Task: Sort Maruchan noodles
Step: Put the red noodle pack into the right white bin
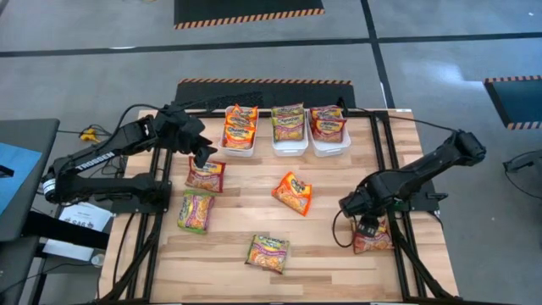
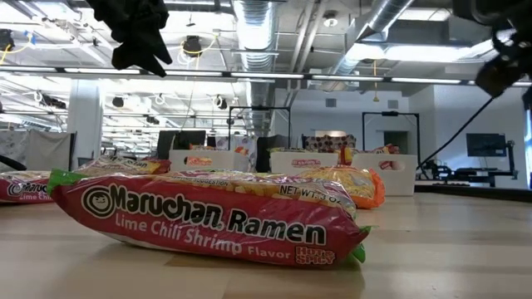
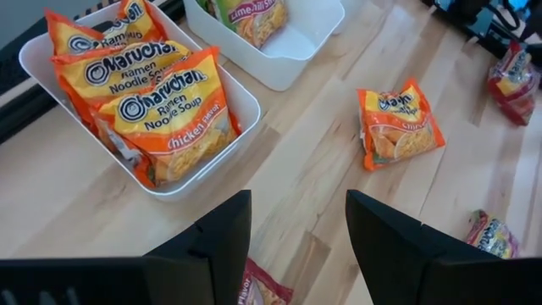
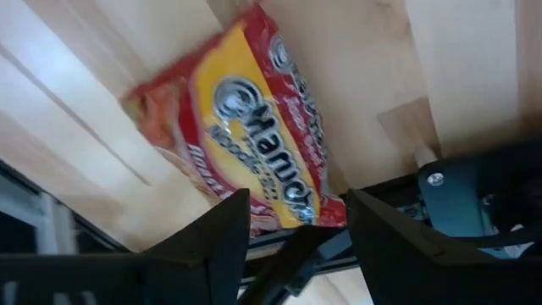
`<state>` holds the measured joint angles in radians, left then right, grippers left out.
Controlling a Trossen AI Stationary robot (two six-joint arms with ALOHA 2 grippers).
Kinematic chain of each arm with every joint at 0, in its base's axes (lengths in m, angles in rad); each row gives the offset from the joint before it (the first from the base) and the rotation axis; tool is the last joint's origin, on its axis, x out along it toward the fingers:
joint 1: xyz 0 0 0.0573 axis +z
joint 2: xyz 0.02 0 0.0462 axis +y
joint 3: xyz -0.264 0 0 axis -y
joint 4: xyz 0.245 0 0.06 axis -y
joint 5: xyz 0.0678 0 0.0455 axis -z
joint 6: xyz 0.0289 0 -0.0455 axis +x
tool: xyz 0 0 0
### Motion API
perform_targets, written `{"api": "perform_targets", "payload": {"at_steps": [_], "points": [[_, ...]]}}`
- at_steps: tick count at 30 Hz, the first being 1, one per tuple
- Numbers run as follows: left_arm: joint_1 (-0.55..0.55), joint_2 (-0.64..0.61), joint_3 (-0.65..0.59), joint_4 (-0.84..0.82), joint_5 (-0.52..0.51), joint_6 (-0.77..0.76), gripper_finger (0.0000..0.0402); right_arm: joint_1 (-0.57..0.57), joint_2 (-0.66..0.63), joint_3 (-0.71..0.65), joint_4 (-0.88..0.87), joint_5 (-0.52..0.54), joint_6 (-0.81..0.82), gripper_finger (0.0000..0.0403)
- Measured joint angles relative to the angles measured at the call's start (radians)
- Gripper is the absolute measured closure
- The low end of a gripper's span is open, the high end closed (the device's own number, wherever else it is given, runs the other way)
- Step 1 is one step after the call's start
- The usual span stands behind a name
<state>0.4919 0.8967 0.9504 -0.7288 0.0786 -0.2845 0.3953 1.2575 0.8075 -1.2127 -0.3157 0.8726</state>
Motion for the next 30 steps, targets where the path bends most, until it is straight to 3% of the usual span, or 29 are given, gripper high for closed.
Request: {"api": "perform_targets", "payload": {"at_steps": [8,14,24,30], "points": [[0.0,0.0,0.0,0.0,-0.009,-0.058,0.0223,0.024,0.0,-0.101,0.101,-0.072,-0.048,0.0182],[0.0,0.0,0.0,0.0,-0.018,-0.078,0.0223,0.021,0.0,-0.153,0.129,-0.026,-0.055,0.0183],[0.0,0.0,0.0,0.001,-0.041,-0.079,0.0223,0.021,0.0,-0.232,0.289,-0.056,0.017,0.0185],[0.0,0.0,0.0,0.001,-0.042,-0.069,0.0223,0.021,-0.001,-0.245,0.296,-0.067,0.074,0.0241]]}}
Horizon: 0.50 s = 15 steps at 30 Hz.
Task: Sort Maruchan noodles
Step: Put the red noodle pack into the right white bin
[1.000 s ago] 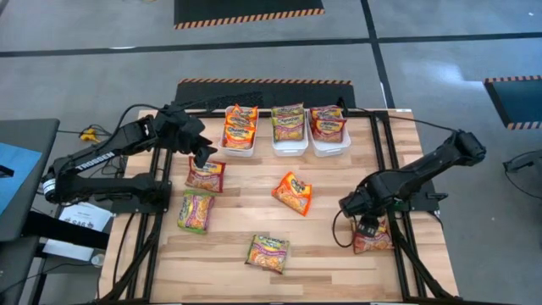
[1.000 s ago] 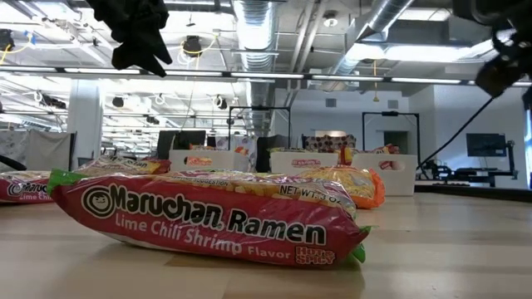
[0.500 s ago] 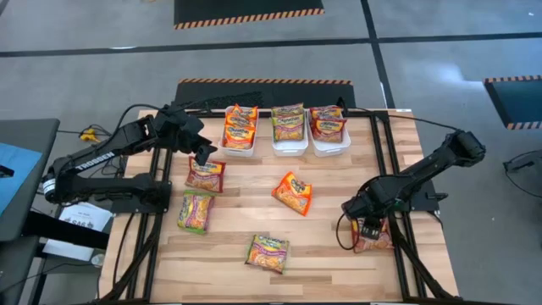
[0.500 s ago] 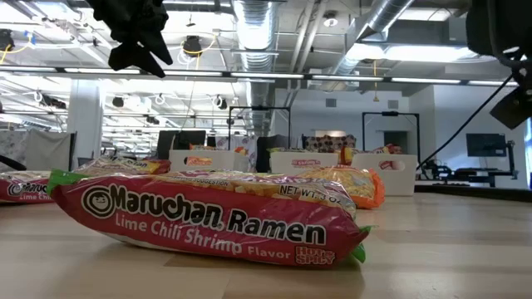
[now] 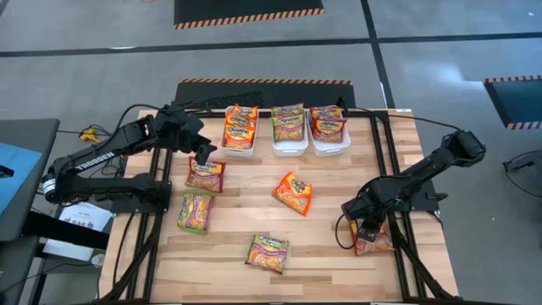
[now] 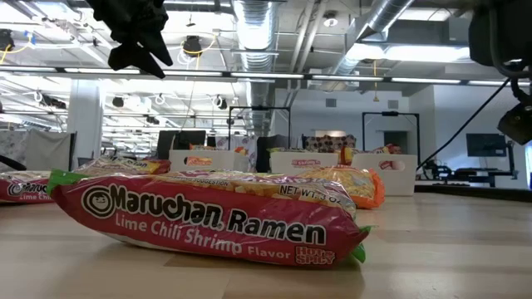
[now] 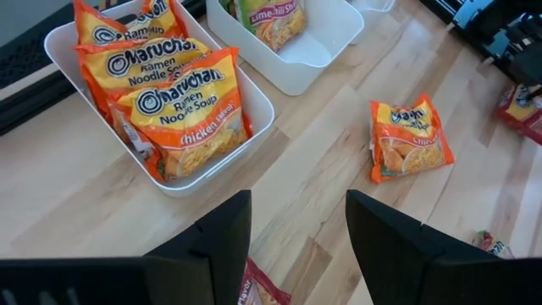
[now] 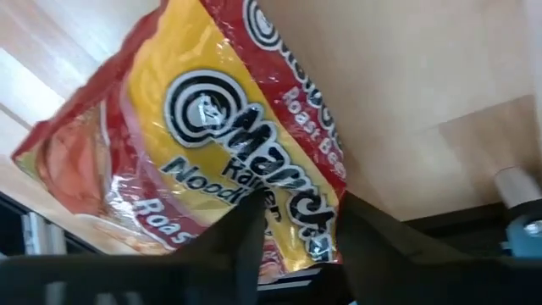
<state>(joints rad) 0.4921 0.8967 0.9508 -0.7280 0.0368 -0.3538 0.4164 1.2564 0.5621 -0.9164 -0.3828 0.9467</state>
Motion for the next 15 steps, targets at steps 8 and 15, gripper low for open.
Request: {"api": "perform_targets", "payload": {"at_steps": [8,15], "points": [[0.0,0.0,0.0,0.0,0.0,0.008,0.0223,0.0,0.001,-0.003,0.044,-0.025,0.118,0.039],[0.0,0.0,0.0,0.0,0.003,0.009,0.0223,0.0,0.003,0.07,0.031,0.03,0.208,0.0397]]}}
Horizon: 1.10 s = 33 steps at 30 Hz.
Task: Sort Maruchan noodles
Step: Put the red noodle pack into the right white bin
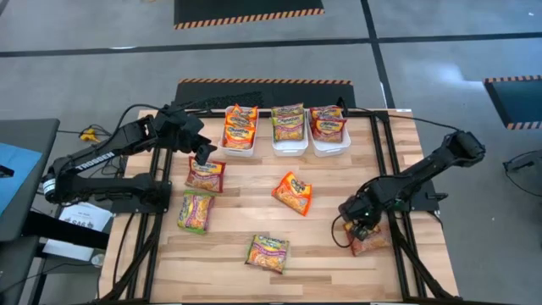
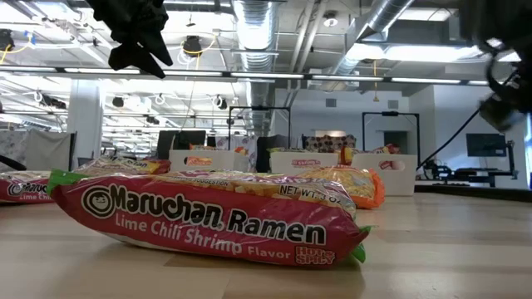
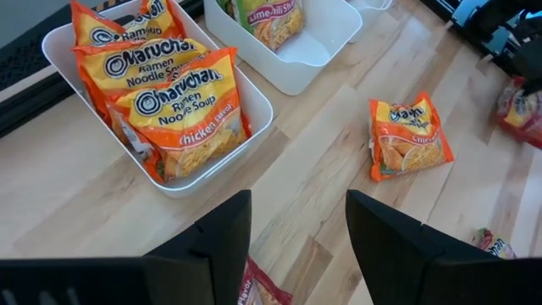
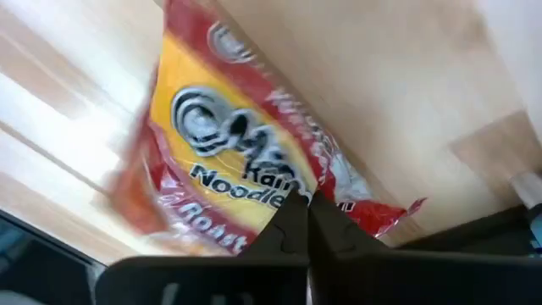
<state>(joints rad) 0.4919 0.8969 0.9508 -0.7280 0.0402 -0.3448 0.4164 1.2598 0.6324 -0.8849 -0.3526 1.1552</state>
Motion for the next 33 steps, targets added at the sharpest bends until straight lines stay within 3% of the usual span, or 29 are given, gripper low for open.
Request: {"api": "perform_targets", "payload": {"at_steps": [11,18,26,33], "points": [[0.0,0.0,0.0,0.0,0.0,0.037,0.0223,0.0,-0.001,0.246,-0.14,0.3,0.129,0.04],[0.0,0.0,0.0,0.0,0.0,0.038,0.0223,-0.054,-0.001,0.347,-0.206,0.427,0.121,0.04],[0.0,0.0,0.0,0.001,-0.019,0.037,0.0223,-0.234,-0.001,0.468,-0.229,0.582,-0.109,0.04],[0.0,0.0,0.0,0.001,-0.024,0.036,0.0223,-0.51,-0.001,0.605,-0.263,0.693,-0.485,0.04]]}}
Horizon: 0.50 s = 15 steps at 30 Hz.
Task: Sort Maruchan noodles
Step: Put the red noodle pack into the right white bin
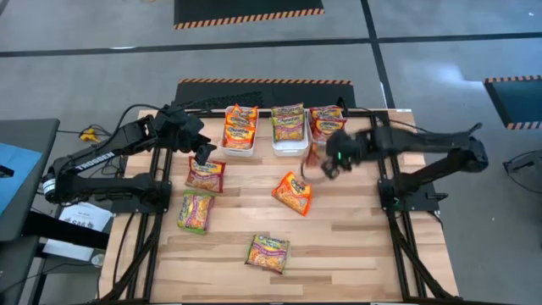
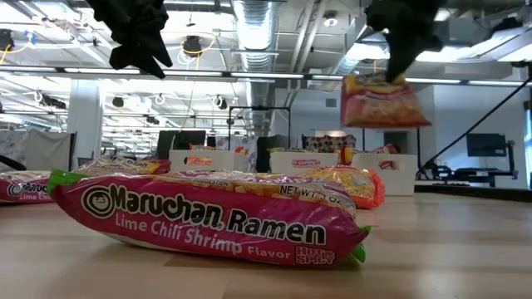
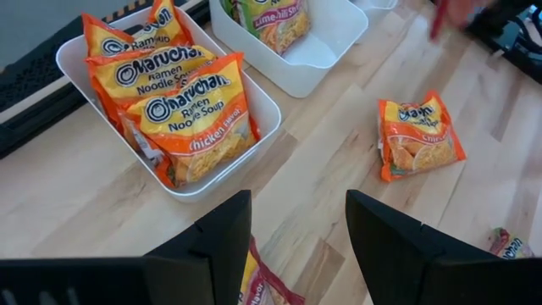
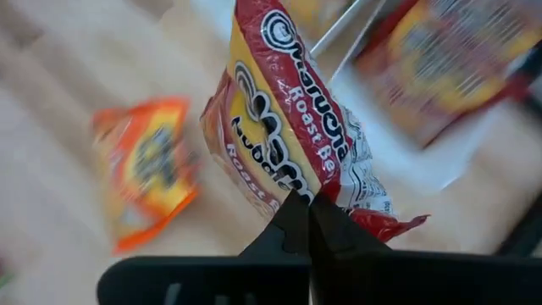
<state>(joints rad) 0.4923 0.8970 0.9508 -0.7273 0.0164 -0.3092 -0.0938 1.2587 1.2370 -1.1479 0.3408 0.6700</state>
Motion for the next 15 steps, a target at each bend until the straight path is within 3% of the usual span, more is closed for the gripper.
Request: {"api": "perform_targets", "payload": {"at_steps": [9,15], "points": [[0.0,0.0,0.0,0.0,-0.003,0.0,0.0223,-0.373,0.011,0.065,0.031,-0.02,-0.474,0.04],[0.0,0.0,0.0,0.0,-0.032,-0.001,0.0223,-0.477,0.071,0.065,0.033,-0.066,-0.612,0.04]]}}
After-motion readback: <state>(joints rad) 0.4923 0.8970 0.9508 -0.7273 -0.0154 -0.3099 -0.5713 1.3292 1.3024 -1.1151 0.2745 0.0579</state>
